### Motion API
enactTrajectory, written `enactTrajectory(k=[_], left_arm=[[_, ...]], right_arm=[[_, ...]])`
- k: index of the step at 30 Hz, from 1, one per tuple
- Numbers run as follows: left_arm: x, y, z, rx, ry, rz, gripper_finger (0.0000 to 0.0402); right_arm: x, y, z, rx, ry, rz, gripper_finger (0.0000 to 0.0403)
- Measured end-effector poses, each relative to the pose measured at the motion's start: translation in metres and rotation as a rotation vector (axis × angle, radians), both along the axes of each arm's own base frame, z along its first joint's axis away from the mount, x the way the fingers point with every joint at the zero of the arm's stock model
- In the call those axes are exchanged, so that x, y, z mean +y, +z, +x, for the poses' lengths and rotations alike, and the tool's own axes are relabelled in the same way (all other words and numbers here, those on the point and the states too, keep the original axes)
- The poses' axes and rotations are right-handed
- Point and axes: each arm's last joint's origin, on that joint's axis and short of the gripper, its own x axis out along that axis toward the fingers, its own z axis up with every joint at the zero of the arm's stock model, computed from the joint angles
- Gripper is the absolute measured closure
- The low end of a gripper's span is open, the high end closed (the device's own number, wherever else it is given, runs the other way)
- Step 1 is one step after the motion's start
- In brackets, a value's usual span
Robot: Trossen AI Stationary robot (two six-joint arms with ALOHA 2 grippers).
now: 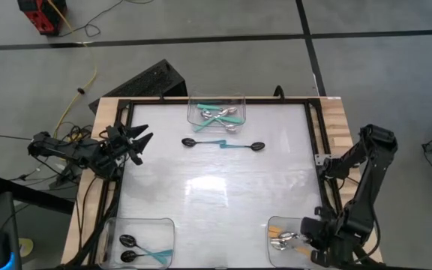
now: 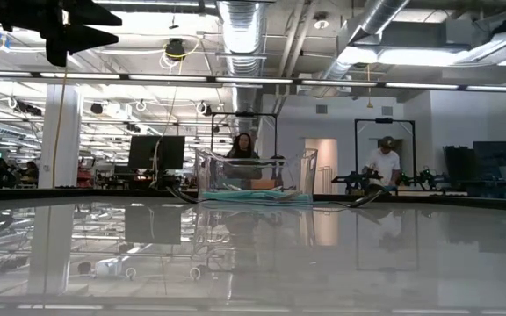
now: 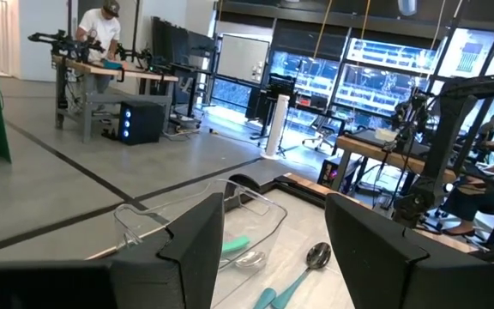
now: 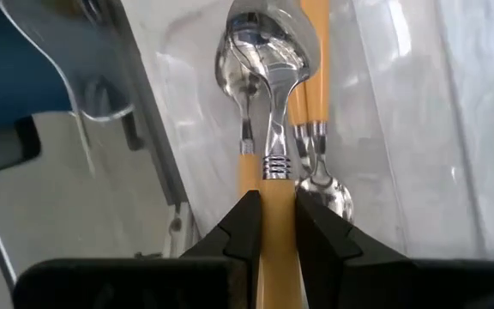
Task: Sort silverware by color (type)
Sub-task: Put the orange spoon into the bottom right transparent bin
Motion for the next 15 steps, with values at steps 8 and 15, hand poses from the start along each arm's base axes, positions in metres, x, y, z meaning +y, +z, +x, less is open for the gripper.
enactTrajectory(k=[8,15], left_arm=[[0.0,0.0,0.0,0.0,0.0,0.0,0.0212],[0.0,0.0,0.0,0.0,0.0,0.0,0.0212]], right_arm=[[0.009,-0.011,0.001,0.015,0.007,-0.013,0.0325],[0.018,-0.029,0.003,0.032,0.011,-0.062,0.0325]])
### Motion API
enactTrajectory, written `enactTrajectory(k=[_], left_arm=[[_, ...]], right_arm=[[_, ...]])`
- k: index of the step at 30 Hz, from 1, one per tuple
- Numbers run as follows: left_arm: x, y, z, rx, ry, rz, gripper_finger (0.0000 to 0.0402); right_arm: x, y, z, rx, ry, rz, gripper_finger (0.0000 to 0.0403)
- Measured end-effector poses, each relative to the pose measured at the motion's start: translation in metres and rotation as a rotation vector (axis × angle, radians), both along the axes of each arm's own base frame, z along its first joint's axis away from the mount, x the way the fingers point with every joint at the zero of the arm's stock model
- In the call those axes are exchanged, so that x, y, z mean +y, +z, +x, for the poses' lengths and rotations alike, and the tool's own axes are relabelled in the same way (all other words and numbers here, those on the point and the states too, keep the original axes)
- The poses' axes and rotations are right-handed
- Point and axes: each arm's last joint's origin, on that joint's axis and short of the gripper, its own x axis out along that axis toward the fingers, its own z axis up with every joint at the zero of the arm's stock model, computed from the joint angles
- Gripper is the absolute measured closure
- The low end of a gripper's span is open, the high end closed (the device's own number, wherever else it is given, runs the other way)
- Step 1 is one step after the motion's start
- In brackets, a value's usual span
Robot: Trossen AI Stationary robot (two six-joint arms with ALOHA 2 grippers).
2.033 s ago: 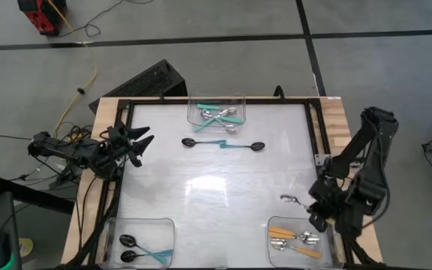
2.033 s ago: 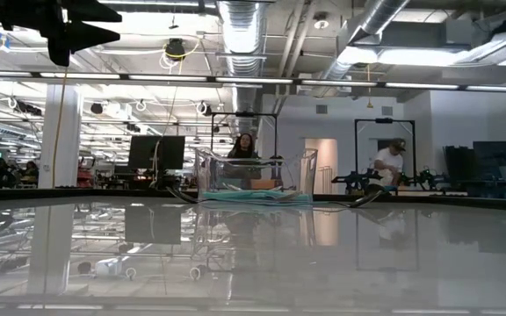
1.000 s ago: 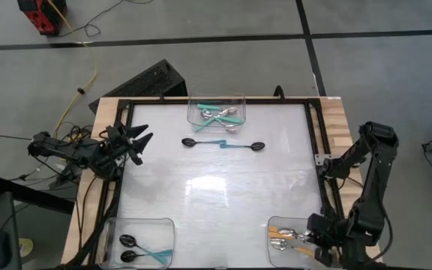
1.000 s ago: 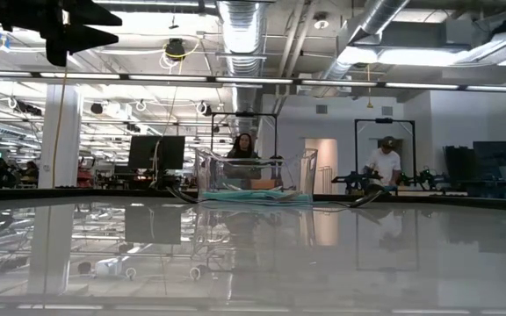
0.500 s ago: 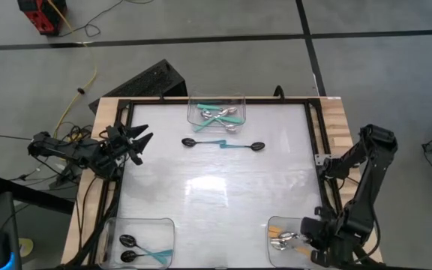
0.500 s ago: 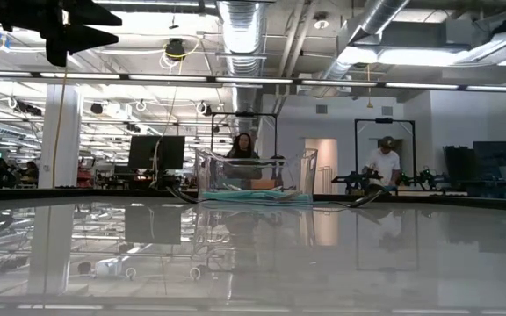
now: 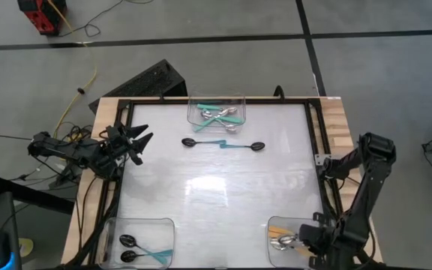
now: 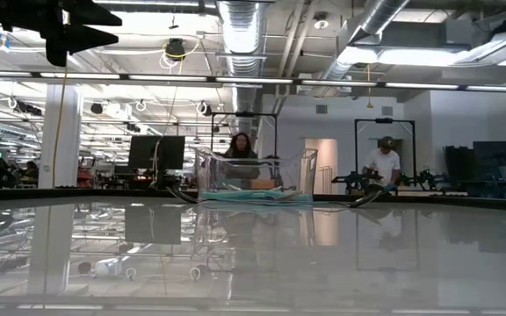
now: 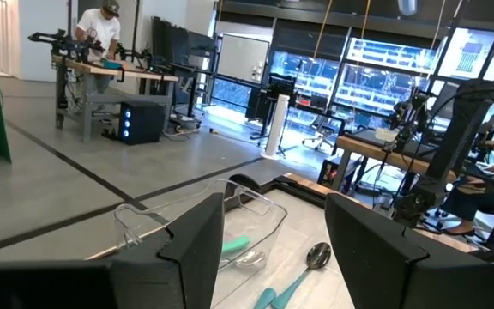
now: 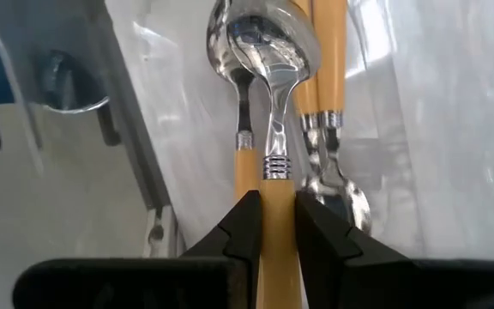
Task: Sort silverware by color (type)
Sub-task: Put the orange spoon into the bottom right transparent bin
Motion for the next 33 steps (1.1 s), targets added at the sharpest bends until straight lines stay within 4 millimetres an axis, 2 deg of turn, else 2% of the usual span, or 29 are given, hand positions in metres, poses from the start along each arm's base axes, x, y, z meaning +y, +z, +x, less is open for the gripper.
enactTrajectory(k=[6,13,21,33], left_arm=[[0.0,0.0,0.0,0.0,0.0,0.0,0.0212],[0.0,0.0,0.0,0.0,0.0,0.0,0.0212],[0.0,0.0,0.0,0.0,0.0,0.0,0.0212],[0.0,0.0,0.0,0.0,0.0,0.0,0.0212]], right_arm=[[0.006,-0.014,0.003,0.008,0.006,-0.042,0.0317],[0.005,-0.016,0.003,0.009,0.007,-0.057,0.0323],[0.005,-0.016,0.003,0.018,-0.049,-0.049,0.0295],[0.003,-0.018,0.003,0.002,-0.056,-0.087,0.0306]])
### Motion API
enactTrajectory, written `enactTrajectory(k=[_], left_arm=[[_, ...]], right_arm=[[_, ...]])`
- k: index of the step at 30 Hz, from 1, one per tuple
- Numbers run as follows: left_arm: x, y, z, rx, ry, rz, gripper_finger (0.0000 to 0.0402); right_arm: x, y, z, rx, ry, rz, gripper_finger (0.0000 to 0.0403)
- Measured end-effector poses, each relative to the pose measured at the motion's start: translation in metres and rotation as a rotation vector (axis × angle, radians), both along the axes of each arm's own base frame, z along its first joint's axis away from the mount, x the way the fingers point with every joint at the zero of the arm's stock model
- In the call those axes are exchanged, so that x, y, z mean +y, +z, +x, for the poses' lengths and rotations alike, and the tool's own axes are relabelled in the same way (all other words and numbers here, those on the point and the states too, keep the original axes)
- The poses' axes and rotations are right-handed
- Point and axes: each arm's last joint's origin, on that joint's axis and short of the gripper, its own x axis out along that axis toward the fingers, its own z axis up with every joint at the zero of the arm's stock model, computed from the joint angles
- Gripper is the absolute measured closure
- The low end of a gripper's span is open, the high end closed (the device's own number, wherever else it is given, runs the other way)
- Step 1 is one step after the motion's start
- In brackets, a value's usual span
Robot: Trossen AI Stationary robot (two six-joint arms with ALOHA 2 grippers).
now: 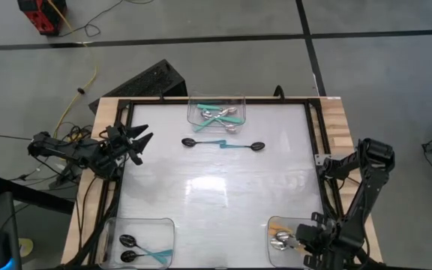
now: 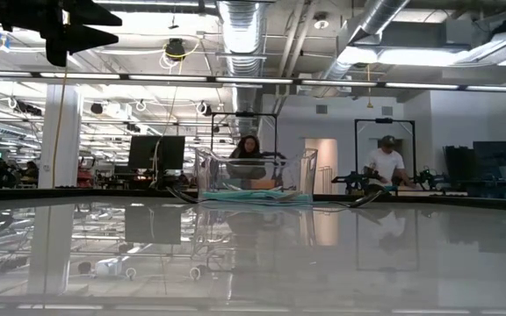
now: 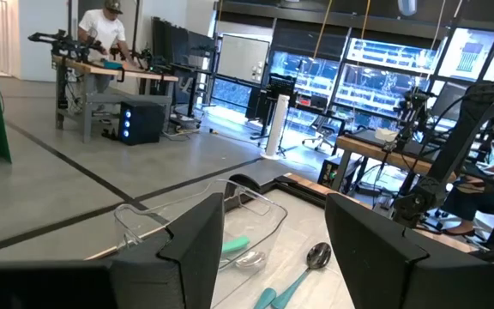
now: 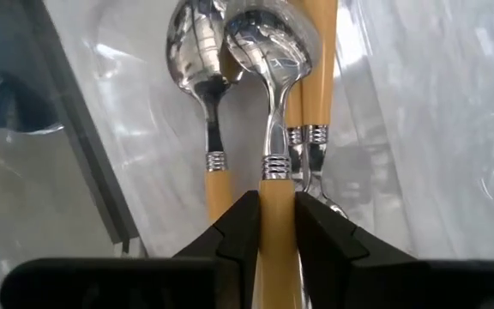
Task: Sort silverware by color (type)
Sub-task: Put the orange spoon into the bottom right transparent bin
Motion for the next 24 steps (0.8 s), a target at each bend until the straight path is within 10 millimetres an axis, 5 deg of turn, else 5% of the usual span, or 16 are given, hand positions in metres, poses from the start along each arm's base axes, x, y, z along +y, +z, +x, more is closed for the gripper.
enactTrajectory(k=[24], left_arm=[[0.0,0.0,0.0001,0.001,0.0,0.0,0.0212]], right_arm=[[-0.0003,-0.0058,-0.0006,0.026,-0.103,-0.011,0.0304]])
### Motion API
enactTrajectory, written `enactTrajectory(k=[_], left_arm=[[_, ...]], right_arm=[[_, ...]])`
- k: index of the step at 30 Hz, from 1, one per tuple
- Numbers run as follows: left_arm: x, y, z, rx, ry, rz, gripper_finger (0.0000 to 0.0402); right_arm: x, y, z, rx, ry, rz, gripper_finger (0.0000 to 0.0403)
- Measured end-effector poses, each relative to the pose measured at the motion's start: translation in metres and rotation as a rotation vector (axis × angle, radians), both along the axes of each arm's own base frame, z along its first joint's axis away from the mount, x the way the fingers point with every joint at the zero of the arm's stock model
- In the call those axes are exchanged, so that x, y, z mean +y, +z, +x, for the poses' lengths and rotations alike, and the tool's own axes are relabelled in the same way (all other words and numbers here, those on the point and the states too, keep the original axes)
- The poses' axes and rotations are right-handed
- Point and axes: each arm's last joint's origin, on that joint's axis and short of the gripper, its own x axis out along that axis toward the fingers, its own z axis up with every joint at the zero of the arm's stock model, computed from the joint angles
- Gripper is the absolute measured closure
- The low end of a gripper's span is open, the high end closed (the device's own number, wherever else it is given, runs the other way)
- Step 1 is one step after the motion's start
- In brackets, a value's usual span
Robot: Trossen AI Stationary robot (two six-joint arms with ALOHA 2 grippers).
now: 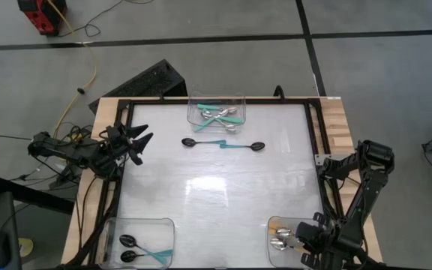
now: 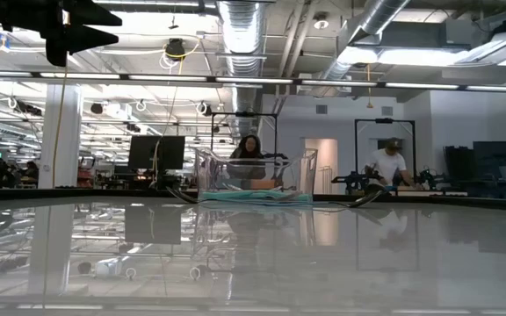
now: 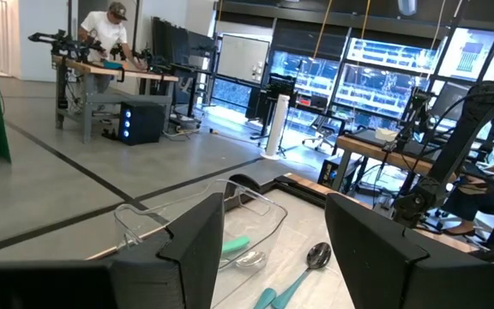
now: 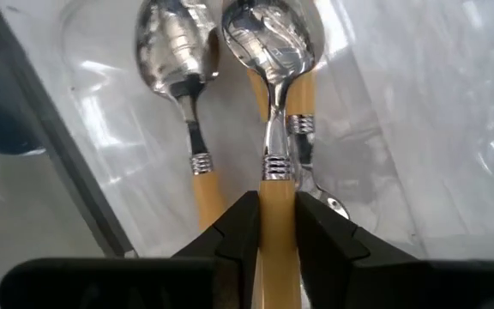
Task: Sort silverware by color (type)
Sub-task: Put the orange spoon into the bottom right transparent bin, then put the right black spoon into the bottom left transparent bin
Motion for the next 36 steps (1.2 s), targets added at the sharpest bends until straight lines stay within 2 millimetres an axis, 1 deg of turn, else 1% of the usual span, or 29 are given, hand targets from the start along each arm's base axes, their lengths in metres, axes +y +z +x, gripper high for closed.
enactTrajectory(k=[5,16,27,36], left_arm=[[0.0,0.0,0.0,-0.001,0.0,0.0,0.0212],[0.0,0.0,0.0,0.0,0.0,0.0,0.0212],[0.0,0.0,0.0,-0.001,0.0,-0.001,0.0212],[0.0,0.0,0.0,-0.001,-0.001,-0.001,0.0212]], right_arm=[[-0.001,0.0,0.0,0.003,-0.013,-0.003,0.0293],[0.002,0.0,0.001,-0.009,-0.013,0.026,0.0244],[0.002,0.002,0.002,-0.014,-0.017,0.038,0.0246],[-0.004,0.018,0.003,-0.037,-0.027,0.092,0.0246]])
